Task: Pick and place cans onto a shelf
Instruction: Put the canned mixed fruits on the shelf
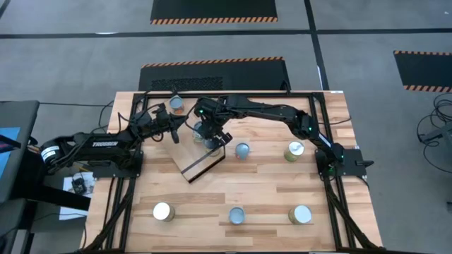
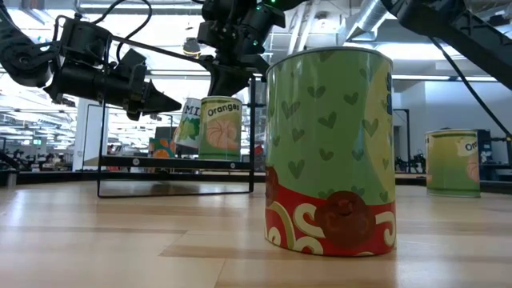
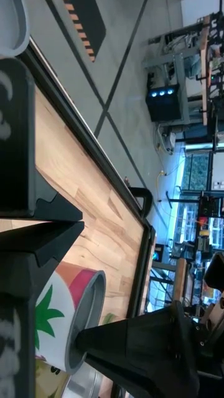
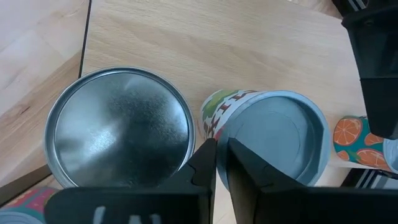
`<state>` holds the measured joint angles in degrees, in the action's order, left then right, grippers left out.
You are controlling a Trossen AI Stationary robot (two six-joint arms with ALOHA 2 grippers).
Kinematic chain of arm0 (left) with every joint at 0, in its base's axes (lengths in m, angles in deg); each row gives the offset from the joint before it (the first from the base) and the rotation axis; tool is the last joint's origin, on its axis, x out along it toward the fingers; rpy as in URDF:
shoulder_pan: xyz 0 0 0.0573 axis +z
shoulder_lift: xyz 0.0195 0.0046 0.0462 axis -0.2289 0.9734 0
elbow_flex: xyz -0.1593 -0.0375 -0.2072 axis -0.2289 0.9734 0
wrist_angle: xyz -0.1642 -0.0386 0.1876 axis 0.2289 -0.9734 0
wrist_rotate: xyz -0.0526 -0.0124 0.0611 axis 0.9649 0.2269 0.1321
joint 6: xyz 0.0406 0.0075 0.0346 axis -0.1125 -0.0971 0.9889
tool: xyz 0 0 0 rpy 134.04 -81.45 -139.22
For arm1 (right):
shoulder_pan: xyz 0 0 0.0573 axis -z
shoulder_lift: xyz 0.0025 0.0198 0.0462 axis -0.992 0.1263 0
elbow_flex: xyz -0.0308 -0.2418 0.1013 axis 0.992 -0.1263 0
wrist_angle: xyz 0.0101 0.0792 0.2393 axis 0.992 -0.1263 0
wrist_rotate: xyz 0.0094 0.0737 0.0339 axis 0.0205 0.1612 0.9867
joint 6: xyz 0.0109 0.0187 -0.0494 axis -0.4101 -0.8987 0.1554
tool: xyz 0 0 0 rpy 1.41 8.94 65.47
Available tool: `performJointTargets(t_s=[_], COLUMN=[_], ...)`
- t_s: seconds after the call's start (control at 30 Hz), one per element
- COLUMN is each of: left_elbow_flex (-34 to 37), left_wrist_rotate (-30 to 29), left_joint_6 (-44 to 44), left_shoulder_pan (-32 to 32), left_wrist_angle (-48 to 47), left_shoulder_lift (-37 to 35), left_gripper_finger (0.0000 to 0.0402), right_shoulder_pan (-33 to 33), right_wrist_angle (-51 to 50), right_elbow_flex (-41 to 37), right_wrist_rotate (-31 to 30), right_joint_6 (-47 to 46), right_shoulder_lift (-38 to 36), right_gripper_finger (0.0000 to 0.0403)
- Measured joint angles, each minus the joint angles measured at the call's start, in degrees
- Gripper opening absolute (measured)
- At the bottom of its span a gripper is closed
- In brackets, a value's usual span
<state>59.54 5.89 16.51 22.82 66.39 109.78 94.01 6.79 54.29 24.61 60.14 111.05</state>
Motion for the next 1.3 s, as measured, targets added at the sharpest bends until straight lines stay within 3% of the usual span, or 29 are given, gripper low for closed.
performJointTargets(t_s=[0.3, 0.43, 0.6, 0.9, 1.07, 1.3], left_elbow_flex=[0.0, -1.66, -7.93, -23.35, -29.77, -31.52], left_wrist_rotate=[6.35, 6.4, 8.07, 4.78, 2.43, 4.01], left_joint_6=[-0.11, -9.09, -10.68, -5.63, -4.16, -7.41], left_shoulder_pan=[-0.87, -1.03, -1.64, -3.06, -3.06, -3.06], left_wrist_angle=[3.89, 3.33, -12.26, -43.67, -56.06, -61.15], left_shoulder_lift=[0.02, 0.0, 0.0, 0.0, 0.0, 0.6], left_gripper_finger=[0.0, 0.0007, 0.0057, 0.016, 0.017, 0.0167], right_shoulder_pan=[0.0, 0.0, 0.0, -0.02, -0.15, -0.92], right_wrist_angle=[1.01, 1.09, 1.08, 1.21, 1.38, 1.97], right_elbow_flex=[0.0, 0.0, 0.0, 0.0, 0.0, 0.0], right_wrist_rotate=[0.11, 0.11, 0.11, 0.13, 0.13, 0.13], right_joint_6=[0.0, 0.0, 0.0, 0.01, 0.09, 1.57], right_shoulder_lift=[0.0, 0.0, 0.0, 0.0, 0.0, 0.0], right_gripper_finger=[0.0055, 0.0054, 0.0054, 0.0054, 0.0054, 0.0054])
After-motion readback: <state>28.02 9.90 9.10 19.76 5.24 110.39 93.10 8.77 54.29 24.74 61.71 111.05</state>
